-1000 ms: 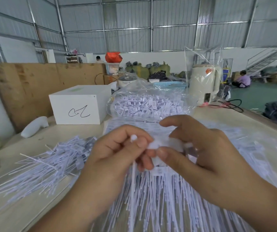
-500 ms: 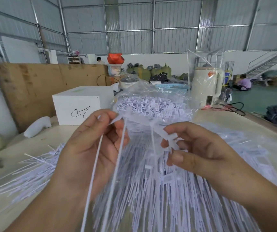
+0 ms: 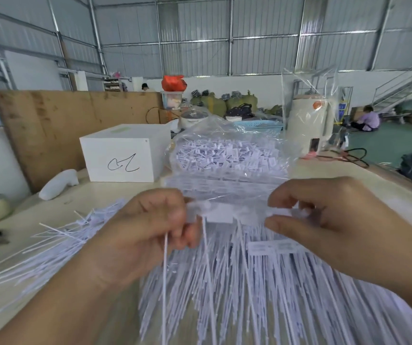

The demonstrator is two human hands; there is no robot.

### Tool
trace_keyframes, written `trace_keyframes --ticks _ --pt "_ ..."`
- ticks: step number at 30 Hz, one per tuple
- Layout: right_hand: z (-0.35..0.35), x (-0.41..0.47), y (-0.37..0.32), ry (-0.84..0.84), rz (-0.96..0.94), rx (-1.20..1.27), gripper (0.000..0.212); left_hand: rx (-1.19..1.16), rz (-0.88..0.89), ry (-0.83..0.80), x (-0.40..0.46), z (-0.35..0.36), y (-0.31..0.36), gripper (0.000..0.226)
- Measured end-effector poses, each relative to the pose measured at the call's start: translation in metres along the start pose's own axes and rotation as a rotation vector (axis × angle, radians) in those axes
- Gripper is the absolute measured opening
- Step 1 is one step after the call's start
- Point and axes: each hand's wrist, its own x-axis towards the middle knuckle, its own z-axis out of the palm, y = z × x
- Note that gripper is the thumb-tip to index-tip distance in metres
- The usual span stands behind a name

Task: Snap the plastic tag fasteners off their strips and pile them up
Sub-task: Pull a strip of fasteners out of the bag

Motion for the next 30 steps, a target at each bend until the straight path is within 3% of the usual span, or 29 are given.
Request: trace_keyframes --ticks 3,7,11,15,23,25,28,30 --pt "-0.004 -0.001 0.002 -0.096 0.03 0.05 0.038 0.231 -0.023 0.027 -0.001 0.007 -0.002 0.042" --pt "0.003 -0.003 -0.007 -0.29 -0.047 0.181 0.03 0.385 -0.004 0.071 0.001 0.023 -0.006 0.04" --pt "0.015 -0.003 -0.014 -0.312 -0.056 0.066 0.021 0.461 0.007 0.082 0.002 0.029 -0.01 0.04" --pt "0.019 -0.002 -0.015 -0.173 0.042 0.085 0.035 0.518 0.02 0.179 0.002 0.029 -0.014 0.041" --pt "0.034 -0.004 -0.024 0.091 0.075 -0.024 0.038 0.538 0.161 0.477 0.006 0.048 -0.027 0.04" --pt "0.034 -0.002 -0.028 0.178 0.088 0.075 0.045 0.536 0.196 0.545 0.005 0.052 -0.026 0.039" --pt "0.019 0.003 -0.018 0.442 0.181 0.348 0.047 0.397 0.201 0.678 0.008 0.047 -0.022 0.04" --pt "0.006 0.003 -0.007 0.465 0.172 0.366 0.048 0.251 0.16 0.673 0.013 0.041 -0.02 0.043"
